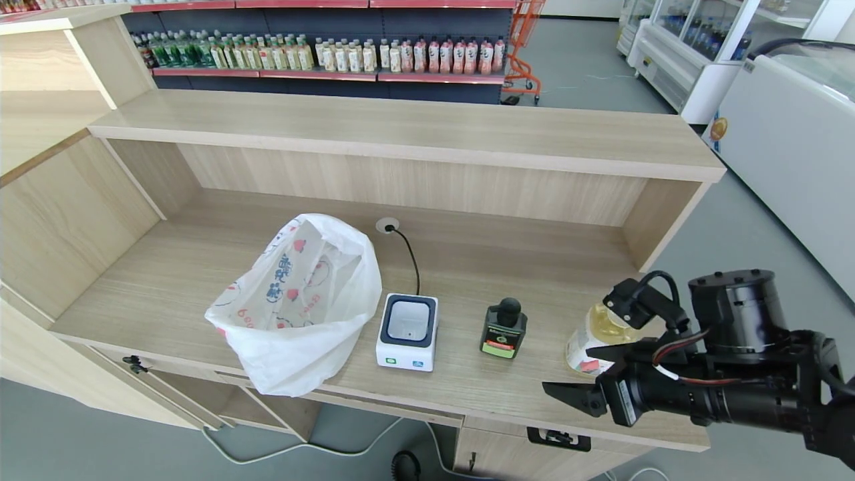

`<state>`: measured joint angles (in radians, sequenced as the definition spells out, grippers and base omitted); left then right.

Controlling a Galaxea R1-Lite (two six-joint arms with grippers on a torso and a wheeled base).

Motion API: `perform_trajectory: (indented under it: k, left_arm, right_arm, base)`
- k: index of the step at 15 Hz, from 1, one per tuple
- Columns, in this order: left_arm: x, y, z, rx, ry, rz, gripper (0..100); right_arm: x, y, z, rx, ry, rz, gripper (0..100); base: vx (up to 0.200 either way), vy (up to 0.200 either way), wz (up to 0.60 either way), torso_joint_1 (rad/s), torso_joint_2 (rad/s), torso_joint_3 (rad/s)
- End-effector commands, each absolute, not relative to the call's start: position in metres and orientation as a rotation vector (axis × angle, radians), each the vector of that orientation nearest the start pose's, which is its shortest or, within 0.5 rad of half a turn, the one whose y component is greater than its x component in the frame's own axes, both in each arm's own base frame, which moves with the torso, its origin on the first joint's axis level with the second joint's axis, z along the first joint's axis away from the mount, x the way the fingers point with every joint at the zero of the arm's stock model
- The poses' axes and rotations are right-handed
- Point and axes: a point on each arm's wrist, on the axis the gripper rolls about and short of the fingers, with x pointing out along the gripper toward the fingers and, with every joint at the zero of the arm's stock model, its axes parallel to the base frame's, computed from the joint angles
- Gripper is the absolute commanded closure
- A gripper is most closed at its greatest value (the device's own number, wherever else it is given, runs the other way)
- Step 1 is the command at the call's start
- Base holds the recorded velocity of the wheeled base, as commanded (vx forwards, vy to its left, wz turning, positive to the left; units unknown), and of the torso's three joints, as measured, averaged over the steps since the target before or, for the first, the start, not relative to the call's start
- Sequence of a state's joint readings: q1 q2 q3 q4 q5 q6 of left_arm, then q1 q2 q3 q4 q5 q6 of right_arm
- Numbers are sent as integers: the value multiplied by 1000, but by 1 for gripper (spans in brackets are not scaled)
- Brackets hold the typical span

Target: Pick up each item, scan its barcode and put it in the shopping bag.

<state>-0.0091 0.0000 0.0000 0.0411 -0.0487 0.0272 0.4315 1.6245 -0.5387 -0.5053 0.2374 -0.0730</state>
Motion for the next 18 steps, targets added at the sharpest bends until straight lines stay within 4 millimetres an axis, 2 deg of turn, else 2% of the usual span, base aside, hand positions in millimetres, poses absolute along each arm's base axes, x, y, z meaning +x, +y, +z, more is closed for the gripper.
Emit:
perform_trajectory:
  k: [1,10,18]
  left_arm:
    - [-23,-1,71,27,42,-59,0]
    - [-23,-1,71,27,42,-59,0]
    - [-23,-1,71,27,42,-59,0]
  right_arm:
    - [240,117,110,-131,590,672,0]
    - [277,141,95,-134,493,695,0]
    - [307,158,71,-131,446,703,0]
  base:
    - [0,0,0,0,0,0]
    - [0,0,0,0,0,0]
    - [0,0,0,0,0,0]
